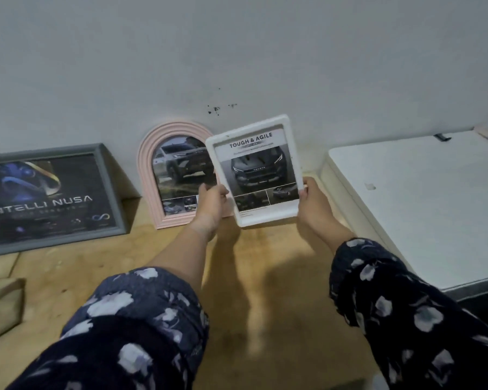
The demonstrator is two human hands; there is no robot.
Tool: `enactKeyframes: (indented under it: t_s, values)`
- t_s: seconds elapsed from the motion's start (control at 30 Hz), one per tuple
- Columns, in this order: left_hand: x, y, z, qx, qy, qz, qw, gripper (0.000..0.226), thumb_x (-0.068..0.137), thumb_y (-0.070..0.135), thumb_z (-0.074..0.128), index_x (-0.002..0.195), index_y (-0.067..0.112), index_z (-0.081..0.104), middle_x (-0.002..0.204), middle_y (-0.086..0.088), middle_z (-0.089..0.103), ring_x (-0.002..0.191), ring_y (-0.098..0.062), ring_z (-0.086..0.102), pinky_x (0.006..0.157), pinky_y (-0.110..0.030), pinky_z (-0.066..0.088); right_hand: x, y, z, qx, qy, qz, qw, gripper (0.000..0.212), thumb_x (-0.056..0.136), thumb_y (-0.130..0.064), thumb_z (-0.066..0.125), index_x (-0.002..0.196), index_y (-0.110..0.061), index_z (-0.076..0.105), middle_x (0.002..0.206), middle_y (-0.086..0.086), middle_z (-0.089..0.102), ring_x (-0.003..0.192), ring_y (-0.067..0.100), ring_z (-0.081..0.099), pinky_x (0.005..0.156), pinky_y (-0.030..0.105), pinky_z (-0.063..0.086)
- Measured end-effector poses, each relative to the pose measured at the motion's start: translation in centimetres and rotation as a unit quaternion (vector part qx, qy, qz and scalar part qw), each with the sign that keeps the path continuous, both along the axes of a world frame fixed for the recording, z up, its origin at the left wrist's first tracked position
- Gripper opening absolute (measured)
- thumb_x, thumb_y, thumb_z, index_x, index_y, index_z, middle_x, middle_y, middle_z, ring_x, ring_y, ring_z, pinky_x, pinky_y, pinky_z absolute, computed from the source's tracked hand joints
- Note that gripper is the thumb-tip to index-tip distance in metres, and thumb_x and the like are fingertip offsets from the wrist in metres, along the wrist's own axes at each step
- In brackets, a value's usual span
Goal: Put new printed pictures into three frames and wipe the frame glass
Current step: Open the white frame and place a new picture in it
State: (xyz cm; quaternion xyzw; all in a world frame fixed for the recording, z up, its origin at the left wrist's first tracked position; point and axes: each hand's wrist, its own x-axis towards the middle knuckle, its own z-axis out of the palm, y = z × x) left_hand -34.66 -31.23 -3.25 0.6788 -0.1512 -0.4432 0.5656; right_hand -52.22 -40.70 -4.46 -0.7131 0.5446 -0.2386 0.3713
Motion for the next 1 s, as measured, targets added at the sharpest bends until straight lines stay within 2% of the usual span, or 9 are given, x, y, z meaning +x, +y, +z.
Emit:
enactKeyframes:
  t_s: [0.07,0.13,0.23,0.33,0.47,0.57,0.67,0.8,1.0]
  values:
    - [2.2,2.2,0.1,-0.001,0.011,0.048,0.999,0.07,0.087,0.038,0.042,0.15,0.014,0.024,0.142,-0.013,0.048,0.125,-0.026,0.048,0.099,-0.04,0.036,1.6,1.4,1.2,-0.036,0.013,0.029,0.999,0.035,0.1,-0.005,0.031,0.131,-0.014,0.044,0.115,0.007,0.056,0.099,0.023,0.053,0.075,0.027,0.033]
    - [3.9,4.7,1.1,0.008,-0.031,0.104,0.994,0.073,0.085,0.051,0.038,0.149,0.017,0.027,0.151,-0.01,0.038,0.134,-0.03,0.039,0.111,-0.045,0.028,2.9,3.0,2.1,-0.094,0.044,0.059,0.993,0.033,0.099,-0.006,0.033,0.128,-0.015,0.045,0.115,0.009,0.054,0.092,0.025,0.053,0.071,0.029,0.034]
    - [5.6,9.4,3.1,0.006,-0.166,0.184,0.969,0.057,0.099,0.044,0.03,0.151,0.019,0.024,0.154,-0.003,0.031,0.14,-0.026,0.03,0.115,-0.04,0.021,4.3,6.2,3.3,-0.183,0.116,0.097,0.971,0.033,0.098,-0.008,0.035,0.128,-0.015,0.044,0.113,0.011,0.049,0.085,0.026,0.051,0.069,0.033,0.038]
    - [6.7,13.9,4.0,0.003,-0.226,0.152,0.962,0.053,0.101,0.044,0.031,0.148,0.019,0.032,0.152,-0.002,0.036,0.138,-0.022,0.033,0.115,-0.037,0.024,5.4,9.8,4.4,-0.252,0.172,0.117,0.945,0.038,0.094,-0.007,0.04,0.131,-0.017,0.043,0.112,0.012,0.049,0.089,0.032,0.054,0.073,0.038,0.045]
    - [5.7,18.0,4.0,0.01,-0.233,0.098,0.967,0.051,0.102,0.045,0.025,0.143,0.019,0.042,0.149,-0.001,0.04,0.137,-0.021,0.035,0.111,-0.034,0.024,6.3,14.7,5.0,-0.32,0.233,0.149,0.906,0.046,0.09,-0.003,0.042,0.134,-0.019,0.043,0.118,0.013,0.05,0.1,0.034,0.051,0.083,0.04,0.039]
    - [4.4,20.1,3.5,0.035,-0.235,0.125,0.963,0.058,0.1,0.051,0.017,0.143,0.021,0.042,0.15,-0.001,0.039,0.139,-0.024,0.034,0.114,-0.039,0.023,6.9,17.8,4.3,-0.34,0.232,0.177,0.894,0.05,0.088,0.001,0.041,0.132,-0.022,0.044,0.123,0.013,0.049,0.104,0.033,0.048,0.086,0.039,0.037]
    - [4.4,22.0,2.5,0.097,-0.229,0.144,0.958,0.063,0.1,0.053,0.011,0.145,0.021,0.04,0.151,-0.004,0.038,0.14,-0.027,0.032,0.115,-0.041,0.019,7.0,20.4,2.8,-0.353,0.225,0.188,0.888,0.049,0.084,0.005,0.045,0.126,-0.021,0.048,0.118,0.012,0.051,0.1,0.032,0.049,0.082,0.038,0.037]
    - [4.6,25.0,0.1,0.174,-0.227,0.148,0.947,0.073,0.097,0.059,0.009,0.129,0.014,0.057,0.136,-0.013,0.053,0.128,-0.034,0.044,0.112,-0.049,0.027,5.9,23.0,0.3,-0.395,0.23,0.212,0.864,0.043,0.076,0.008,0.055,0.112,-0.015,0.058,0.101,0.014,0.056,0.087,0.034,0.054,0.072,0.037,0.037]
    - [3.7,27.0,-3.1,0.199,-0.22,0.153,0.943,0.055,0.096,0.055,0.03,0.12,0.017,0.061,0.125,-0.012,0.058,0.117,-0.033,0.051,0.105,-0.046,0.037,3.5,25.7,-4.1,-0.411,0.285,0.254,0.828,0.051,0.072,0.001,0.062,0.117,-0.019,0.052,0.111,0.005,0.054,0.099,0.028,0.05,0.081,0.039,0.045]
